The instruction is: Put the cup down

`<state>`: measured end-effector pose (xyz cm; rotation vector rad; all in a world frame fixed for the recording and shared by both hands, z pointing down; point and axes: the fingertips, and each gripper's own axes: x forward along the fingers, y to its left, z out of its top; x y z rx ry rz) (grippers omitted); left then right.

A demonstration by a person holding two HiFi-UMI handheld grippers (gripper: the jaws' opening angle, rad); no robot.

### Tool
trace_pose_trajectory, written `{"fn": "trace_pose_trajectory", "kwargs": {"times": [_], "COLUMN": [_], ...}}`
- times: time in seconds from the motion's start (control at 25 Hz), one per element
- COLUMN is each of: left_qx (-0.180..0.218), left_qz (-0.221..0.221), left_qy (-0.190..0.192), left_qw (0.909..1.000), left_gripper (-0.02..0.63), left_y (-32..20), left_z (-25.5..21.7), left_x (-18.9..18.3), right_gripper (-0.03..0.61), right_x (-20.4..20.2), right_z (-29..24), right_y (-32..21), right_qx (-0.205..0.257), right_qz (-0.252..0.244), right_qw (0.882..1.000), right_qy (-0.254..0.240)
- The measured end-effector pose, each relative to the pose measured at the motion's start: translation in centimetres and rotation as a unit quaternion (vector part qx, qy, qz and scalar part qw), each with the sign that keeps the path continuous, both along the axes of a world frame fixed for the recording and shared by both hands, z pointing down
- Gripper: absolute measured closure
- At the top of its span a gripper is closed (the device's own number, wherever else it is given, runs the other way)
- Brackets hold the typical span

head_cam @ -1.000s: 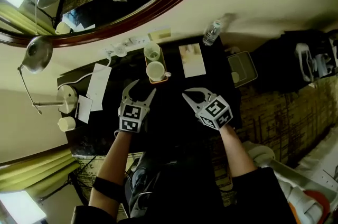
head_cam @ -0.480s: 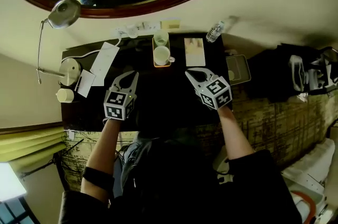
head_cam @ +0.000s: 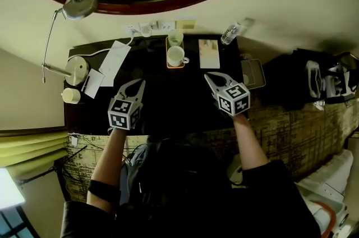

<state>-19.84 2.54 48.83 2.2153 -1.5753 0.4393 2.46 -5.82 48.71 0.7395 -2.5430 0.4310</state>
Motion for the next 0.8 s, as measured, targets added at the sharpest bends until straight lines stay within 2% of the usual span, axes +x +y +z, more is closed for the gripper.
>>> {"fn": "trace_pose_trajectory", "kwargs": {"times": [0.4, 0.6, 0.8], "left_qx": [0.011, 0.009, 0.006], "left_qz": [0.016, 0.005, 0.004], "left_qy": [-0.006, 0.004, -0.002], "left_qw": [0.9998, 0.9999, 1.0000], "left_gripper": [0.607, 0.607, 0.608], "left_y": [-0.1, 0.0, -0.1], "left_z": [-0.2, 0.0, -0.1], "left_x": [0.3, 0.3, 0.4], "right_gripper": [0.577, 0.577, 0.577], "right_x": [0.3, 0.5, 0.3], "right_z": [0.7, 1.2, 1.7], "right_y": [1.6, 1.6, 1.3], "right_qx": [-0.018, -0.023, -0.028], "right_qz": [0.003, 0.004, 0.002], "right_qw": [1.000, 1.000, 1.000], "right_qy": [-0.009, -0.009, -0.011]}}
